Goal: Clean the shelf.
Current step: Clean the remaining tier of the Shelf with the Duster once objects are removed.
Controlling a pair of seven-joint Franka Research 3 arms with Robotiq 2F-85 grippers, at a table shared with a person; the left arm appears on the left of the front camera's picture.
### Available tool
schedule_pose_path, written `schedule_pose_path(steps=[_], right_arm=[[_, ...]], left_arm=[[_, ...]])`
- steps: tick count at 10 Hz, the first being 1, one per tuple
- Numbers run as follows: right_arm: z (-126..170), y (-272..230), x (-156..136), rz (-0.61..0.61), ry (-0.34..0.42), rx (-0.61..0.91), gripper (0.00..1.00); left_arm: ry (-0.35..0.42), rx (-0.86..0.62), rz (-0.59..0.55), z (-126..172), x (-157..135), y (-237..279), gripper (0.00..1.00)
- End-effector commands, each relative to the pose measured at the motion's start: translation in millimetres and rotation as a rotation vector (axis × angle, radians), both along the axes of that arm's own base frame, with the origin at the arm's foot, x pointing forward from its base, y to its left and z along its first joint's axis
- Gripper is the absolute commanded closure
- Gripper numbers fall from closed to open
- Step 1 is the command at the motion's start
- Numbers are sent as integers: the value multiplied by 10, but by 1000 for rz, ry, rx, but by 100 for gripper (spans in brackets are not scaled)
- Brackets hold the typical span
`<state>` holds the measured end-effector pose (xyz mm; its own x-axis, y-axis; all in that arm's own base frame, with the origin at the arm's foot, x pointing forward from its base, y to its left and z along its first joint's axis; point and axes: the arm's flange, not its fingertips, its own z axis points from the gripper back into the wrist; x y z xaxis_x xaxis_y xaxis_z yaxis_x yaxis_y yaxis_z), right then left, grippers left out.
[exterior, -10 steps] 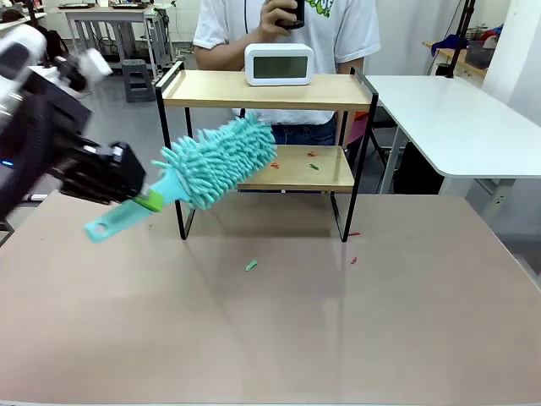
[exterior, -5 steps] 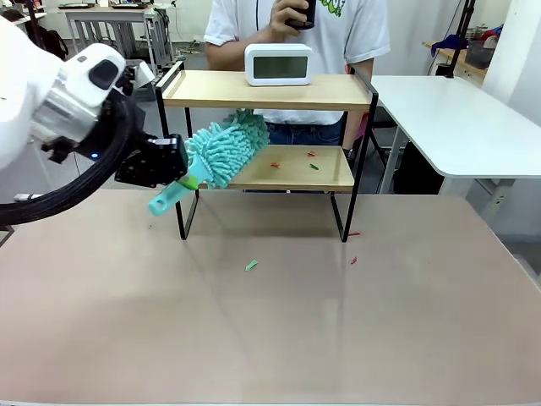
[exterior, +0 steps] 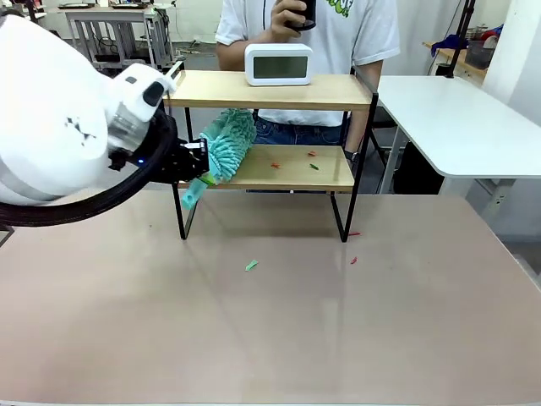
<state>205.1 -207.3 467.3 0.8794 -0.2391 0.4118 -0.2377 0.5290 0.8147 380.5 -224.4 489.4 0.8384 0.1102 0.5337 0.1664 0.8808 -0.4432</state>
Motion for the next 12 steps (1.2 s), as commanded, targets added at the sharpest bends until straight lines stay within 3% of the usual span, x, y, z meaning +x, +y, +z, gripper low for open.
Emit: schedule_pose_path(steps=[1, 7, 12], right_arm=[[26, -1, 24, 1, -36, 10, 0], [26, -1, 24, 1, -36, 10, 0], [26, -1, 24, 1, -36, 10, 0]], left_arm=[[-5, 37, -8, -21, 21, -268, 88], [36, 60, -185, -142, 45, -1022, 88], [49, 115, -293, -193, 18, -1312, 88]])
